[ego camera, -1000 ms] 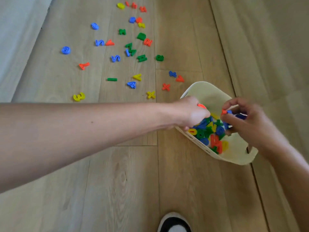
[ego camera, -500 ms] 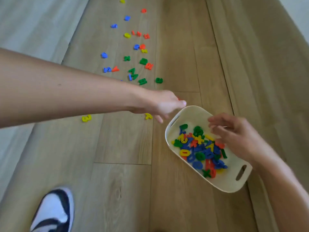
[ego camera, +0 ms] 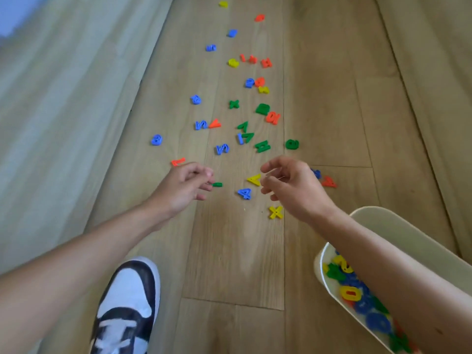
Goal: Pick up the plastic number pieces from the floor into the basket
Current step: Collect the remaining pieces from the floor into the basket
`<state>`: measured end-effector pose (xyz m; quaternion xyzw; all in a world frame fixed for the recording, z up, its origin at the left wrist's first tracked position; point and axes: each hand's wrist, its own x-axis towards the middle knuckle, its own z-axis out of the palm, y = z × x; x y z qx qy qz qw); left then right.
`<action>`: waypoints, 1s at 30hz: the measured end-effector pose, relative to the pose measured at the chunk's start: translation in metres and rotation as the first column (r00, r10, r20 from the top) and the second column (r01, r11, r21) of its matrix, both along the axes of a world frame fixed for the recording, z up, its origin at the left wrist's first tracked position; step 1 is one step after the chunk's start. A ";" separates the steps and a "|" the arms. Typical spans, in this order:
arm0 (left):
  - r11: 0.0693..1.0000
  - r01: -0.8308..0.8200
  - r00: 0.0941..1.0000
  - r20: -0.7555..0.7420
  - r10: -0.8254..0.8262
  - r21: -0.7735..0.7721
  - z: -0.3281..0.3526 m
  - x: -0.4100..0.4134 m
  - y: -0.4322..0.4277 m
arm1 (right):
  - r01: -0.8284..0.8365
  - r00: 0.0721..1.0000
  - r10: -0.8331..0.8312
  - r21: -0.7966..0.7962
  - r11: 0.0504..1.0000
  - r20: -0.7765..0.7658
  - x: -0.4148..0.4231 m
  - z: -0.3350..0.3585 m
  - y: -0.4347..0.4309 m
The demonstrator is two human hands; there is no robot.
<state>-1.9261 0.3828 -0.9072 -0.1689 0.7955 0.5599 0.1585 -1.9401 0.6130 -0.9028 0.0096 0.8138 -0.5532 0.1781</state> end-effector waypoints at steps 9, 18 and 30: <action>0.996 0.034 0.987 -0.157 -0.022 0.078 -0.049 -0.011 -0.004 | -0.057 0.998 0.051 0.146 0.988 0.040 -0.028 -0.025 -0.035; 0.986 -0.018 0.969 -0.241 0.058 0.163 -0.063 -0.044 -0.013 | -0.114 0.989 0.077 0.322 0.940 0.126 -0.044 -0.006 -0.032; 0.988 0.119 0.942 -0.324 -0.082 0.096 -0.055 -0.067 -0.043 | -0.182 0.983 0.181 0.400 0.898 0.043 -0.079 -0.022 -0.089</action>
